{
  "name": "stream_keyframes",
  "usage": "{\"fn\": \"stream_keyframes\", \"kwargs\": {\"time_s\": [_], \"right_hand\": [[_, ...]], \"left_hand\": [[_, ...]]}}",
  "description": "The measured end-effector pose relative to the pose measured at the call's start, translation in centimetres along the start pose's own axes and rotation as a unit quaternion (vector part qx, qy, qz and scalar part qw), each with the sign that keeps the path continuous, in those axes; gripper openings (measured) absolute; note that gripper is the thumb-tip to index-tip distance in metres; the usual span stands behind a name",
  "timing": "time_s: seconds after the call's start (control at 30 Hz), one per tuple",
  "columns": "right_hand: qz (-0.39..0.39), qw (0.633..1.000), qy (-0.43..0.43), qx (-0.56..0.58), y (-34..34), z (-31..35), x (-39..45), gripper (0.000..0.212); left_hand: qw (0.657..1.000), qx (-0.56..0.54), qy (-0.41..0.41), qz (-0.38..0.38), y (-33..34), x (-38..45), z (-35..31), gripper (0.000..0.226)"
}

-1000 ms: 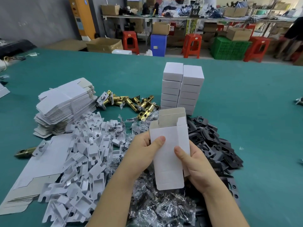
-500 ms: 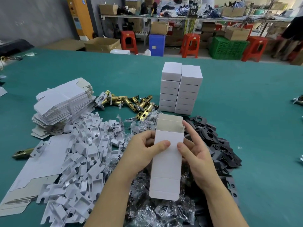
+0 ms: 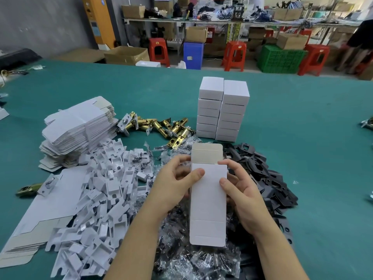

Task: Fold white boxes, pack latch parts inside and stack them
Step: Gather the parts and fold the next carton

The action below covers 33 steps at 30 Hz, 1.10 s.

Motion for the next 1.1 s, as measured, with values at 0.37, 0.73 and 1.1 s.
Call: {"fn": "stream_keyframes", "kwargs": {"time_s": [0.37, 0.73, 1.1], "right_hand": [[0.012, 0.999, 0.015, 0.027, -0.12, -0.23, 0.11, 0.035], [-0.049, 0.997, 0.009, 0.056, -0.39, -0.2, 0.31, 0.042], [-0.053, 0.996, -0.013, 0.072, -0.33, -0.16, 0.33, 0.026]], "left_hand": [[0.995, 0.073, 0.071, -0.022, -0.56, 0.13, 0.34, 0.021], [0.998, 0.041, 0.045, 0.013, -0.42, -0.17, -0.01, 0.015], [0.997, 0.042, 0.061, -0.002, -0.52, -0.03, 0.17, 0.024]]}}
Point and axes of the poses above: each hand's wrist, its own x-axis towards the middle knuckle, its own y-axis out of the palm, z = x × y, the point moved 1 cm from there along x, towards the middle knuckle, and after that the axes turned 9 degrees about z, right-handed, at the moved point
